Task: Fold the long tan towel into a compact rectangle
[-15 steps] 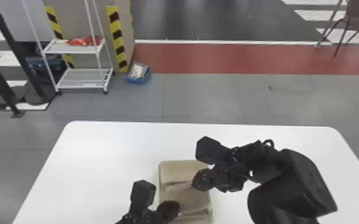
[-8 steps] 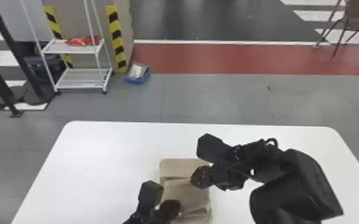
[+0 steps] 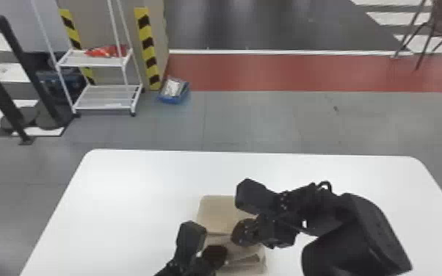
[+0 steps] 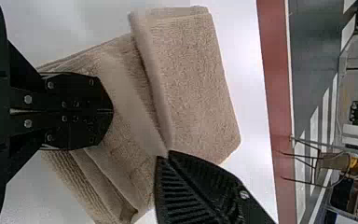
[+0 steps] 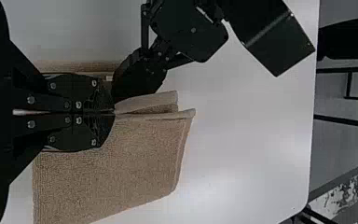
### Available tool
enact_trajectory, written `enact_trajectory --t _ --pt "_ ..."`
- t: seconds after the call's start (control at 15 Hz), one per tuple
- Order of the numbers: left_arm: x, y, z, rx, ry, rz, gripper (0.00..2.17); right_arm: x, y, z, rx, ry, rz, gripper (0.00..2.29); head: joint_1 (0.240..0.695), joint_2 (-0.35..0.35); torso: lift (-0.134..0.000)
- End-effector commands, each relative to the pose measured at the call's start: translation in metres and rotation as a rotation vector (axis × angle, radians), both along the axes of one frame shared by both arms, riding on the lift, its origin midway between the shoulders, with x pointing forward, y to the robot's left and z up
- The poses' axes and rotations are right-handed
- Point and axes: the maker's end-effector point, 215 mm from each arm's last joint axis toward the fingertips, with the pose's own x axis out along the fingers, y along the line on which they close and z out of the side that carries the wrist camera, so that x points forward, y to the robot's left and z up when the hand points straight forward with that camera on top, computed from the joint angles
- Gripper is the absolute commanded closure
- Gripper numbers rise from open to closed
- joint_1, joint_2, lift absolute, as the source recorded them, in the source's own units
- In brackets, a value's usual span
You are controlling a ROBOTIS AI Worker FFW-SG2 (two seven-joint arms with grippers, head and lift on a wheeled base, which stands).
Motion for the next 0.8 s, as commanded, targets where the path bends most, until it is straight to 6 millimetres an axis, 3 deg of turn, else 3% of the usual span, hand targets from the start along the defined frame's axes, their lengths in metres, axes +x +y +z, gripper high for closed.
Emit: enact_trajectory --t 0.0,0.2,0.73 --pt "0.000 0.001 0.000 0.000 0.000 0.001 1.87 -0.011 0.006 -0.019 -0.013 0.046 0.025 1.48 0.695 0.019 0.000" --pt "0.001 0.002 0.001 0.001 -0.002 0.005 1.87 -0.014 0.006 -0.029 -0.027 0.065 0.038 1.48 0.695 0.032 0.000" --pt "0.002 0.004 0.002 0.006 -0.004 0.004 1.87 -0.008 -0.015 -0.051 -0.095 0.099 0.032 1.48 0.695 0.010 0.000"
